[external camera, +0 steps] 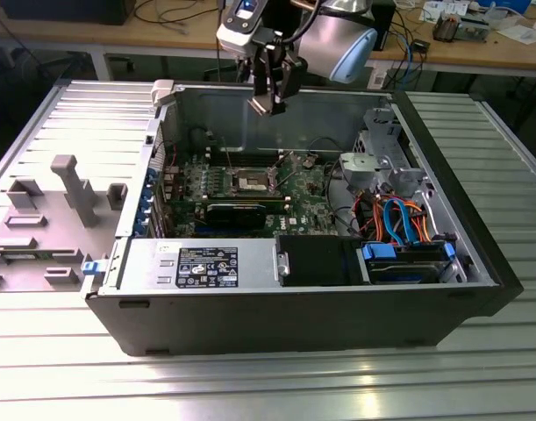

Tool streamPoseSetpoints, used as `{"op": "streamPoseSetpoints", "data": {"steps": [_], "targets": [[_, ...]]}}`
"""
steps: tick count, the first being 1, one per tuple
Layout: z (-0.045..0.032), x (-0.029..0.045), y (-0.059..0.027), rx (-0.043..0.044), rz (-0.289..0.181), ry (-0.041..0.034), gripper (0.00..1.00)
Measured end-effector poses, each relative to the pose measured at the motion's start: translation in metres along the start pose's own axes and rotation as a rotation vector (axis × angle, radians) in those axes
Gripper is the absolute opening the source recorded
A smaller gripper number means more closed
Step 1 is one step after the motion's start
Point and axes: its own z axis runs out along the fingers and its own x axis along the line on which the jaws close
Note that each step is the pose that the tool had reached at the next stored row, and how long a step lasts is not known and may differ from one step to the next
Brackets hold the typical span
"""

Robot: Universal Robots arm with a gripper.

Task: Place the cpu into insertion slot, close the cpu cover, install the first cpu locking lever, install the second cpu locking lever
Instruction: 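Place the cpu into insertion slot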

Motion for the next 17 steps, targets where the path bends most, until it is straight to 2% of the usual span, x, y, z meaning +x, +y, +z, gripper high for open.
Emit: {"op": "streamPoseSetpoints", "data": {"steps": [2,12,15,17], "targets": [[0.0017,-0.0001,-0.0001,0.0093,0.038,0.0038,0.55],[0.0028,-0.0001,-0.0001,0.0109,0.045,0.0049,0.55],[0.0065,-0.0003,-0.0003,0.0166,0.097,0.0067,0.55],[0.0092,-0.0004,-0.0005,0.0233,0.135,0.0093,0.55]]}}
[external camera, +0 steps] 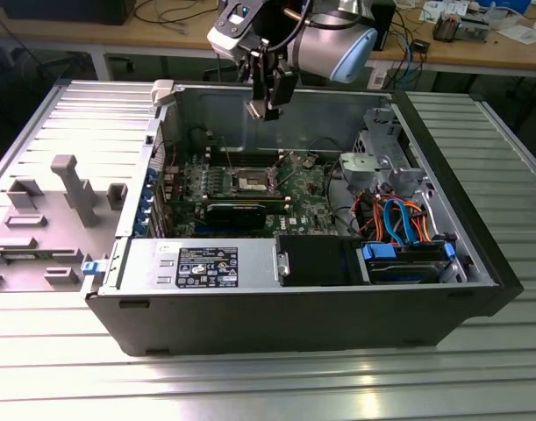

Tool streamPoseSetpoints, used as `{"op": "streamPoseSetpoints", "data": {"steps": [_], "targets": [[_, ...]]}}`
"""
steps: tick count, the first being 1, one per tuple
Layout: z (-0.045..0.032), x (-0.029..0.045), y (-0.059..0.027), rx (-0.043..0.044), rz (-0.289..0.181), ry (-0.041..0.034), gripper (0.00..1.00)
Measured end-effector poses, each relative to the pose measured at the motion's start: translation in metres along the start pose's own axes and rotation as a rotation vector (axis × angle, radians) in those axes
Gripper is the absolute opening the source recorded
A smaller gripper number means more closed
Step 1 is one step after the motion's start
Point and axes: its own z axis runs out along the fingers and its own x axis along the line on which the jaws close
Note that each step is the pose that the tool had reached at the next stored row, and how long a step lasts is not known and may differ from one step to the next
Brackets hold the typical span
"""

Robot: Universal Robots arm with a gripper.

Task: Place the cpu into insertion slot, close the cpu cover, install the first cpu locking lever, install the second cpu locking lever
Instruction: 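Place the cpu into insertion slot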

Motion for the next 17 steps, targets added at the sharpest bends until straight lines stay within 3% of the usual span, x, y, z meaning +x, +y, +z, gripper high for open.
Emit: {"op": "streamPoseSetpoints", "data": {"steps": [3,5,8,14,17], "targets": [[0.0038,-0.0006,-0.0002,0.0033,0.02,0.0008,0.55],[0.0075,-0.0008,-0.0002,0.0106,0.076,0.0037,0.55],[0.0099,-0.0009,-0.0003,0.0148,0.113,0.0052,0.55],[0.0138,-0.0012,-0.0003,0.0158,0.121,0.0052,0.55],[0.0195,-0.0015,-0.0004,0.0157,0.159,0.0045,0.55]]}}
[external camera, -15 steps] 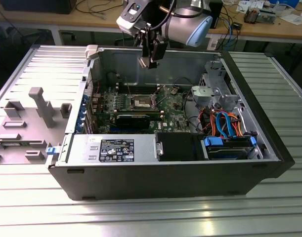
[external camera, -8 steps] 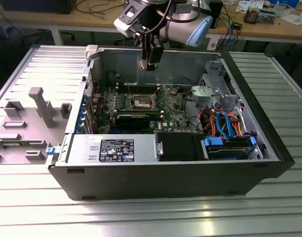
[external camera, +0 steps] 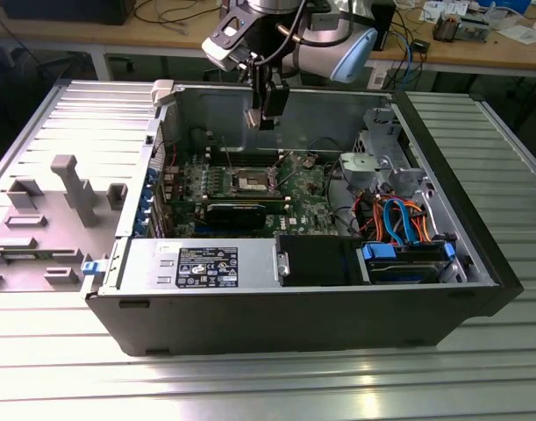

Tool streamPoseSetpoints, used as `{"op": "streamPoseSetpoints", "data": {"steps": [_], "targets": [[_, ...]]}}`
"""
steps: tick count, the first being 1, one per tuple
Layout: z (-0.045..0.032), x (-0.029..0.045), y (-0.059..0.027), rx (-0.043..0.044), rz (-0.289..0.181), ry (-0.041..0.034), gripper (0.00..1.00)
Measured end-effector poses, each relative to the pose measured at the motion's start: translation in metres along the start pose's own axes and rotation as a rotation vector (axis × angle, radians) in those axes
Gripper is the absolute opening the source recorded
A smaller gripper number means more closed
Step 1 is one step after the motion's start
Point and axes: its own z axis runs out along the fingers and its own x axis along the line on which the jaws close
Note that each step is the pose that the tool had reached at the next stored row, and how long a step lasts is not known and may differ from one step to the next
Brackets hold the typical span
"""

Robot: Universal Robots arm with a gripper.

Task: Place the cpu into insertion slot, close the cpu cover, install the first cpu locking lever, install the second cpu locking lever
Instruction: 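Place the cpu into insertion slot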

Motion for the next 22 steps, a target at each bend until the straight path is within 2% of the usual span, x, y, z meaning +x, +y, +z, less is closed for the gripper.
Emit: {"op": "streamPoseSetpoints", "data": {"steps": [3,6,12,19,22], "targets": [[0.0044,-0.0003,0.0,-0.001,0.042,0.0003,0.55],[0.007,-0.0004,0.0,-0.0005,0.053,0.0005,0.55],[0.0075,-0.0004,0.0,-0.0005,0.053,0.0005,0.55],[0.0152,-0.0009,0.0001,0.002,0.054,0.0009,0.55],[0.0155,-0.001,0.0001,0.002,0.054,0.0009,0.55]]}}
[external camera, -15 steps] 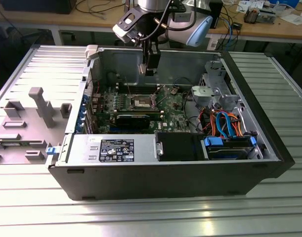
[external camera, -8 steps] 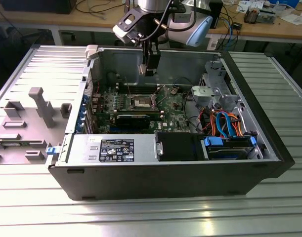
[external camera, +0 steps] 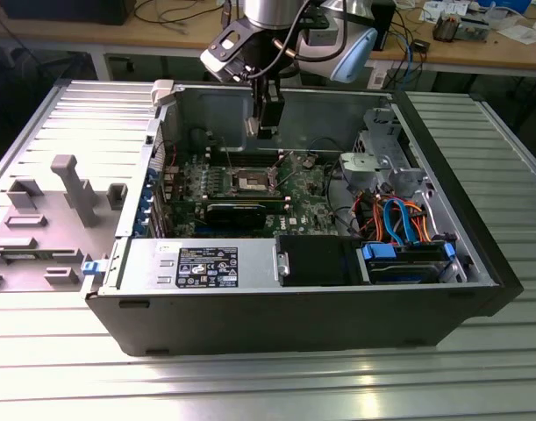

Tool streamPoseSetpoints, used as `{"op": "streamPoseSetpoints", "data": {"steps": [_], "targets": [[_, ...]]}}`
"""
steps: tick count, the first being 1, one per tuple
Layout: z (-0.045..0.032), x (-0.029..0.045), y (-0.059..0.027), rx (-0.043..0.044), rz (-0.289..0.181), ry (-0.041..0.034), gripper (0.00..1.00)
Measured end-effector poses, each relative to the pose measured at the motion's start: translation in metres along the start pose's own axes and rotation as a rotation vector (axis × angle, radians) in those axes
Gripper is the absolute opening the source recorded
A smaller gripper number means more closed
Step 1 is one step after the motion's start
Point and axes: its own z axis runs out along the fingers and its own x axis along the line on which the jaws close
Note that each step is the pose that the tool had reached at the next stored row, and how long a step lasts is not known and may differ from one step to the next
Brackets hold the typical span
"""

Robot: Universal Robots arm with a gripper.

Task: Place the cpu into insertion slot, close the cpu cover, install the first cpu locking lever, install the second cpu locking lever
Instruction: 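Place the cpu into insertion slot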

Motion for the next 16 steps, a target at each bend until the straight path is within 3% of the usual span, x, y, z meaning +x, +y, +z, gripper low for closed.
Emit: {"op": "streamPoseSetpoints", "data": {"steps": [7,11,16], "targets": [[0.0002,0.0,0.0,-0.0008,0.0,-0.0005,0.55],[0.0002,0.0002,0.0,-0.0083,0.0,-0.0015,0.55],[0.0001,0.0004,0.0001,-0.0247,-0.002,-0.0037,0.55]]}}
